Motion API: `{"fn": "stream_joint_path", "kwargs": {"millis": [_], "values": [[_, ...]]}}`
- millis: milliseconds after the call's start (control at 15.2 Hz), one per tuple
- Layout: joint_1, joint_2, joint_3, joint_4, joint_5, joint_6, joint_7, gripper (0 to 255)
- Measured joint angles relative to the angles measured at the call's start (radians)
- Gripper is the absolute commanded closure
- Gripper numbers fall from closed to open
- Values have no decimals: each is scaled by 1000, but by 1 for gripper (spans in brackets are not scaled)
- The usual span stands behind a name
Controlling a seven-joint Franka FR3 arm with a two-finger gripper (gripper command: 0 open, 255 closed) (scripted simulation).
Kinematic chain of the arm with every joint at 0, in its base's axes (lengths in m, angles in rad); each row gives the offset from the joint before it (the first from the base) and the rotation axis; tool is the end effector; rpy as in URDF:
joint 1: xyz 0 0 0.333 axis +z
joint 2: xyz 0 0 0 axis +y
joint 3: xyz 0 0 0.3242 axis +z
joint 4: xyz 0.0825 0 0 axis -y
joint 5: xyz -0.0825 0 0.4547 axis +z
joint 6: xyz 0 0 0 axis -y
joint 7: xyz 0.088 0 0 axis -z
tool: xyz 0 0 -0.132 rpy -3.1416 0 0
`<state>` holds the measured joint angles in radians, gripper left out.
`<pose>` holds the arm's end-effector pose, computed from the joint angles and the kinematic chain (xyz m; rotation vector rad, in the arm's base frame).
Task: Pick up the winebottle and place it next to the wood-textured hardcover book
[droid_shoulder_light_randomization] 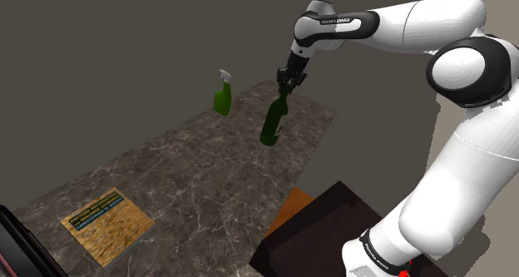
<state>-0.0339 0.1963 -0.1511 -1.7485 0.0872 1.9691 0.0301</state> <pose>0.6791 -0.1148 0.4173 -3.0689 0.3772 -0.0476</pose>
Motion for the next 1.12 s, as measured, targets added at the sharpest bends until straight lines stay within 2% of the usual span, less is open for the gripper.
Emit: {"fn": "stream_joint_path", "kwargs": {"millis": [330,1122], "values": [[0,-1,0,3,0,-5,1,255],[-2,-18,-3,133,-6,-152,9,255]]}}
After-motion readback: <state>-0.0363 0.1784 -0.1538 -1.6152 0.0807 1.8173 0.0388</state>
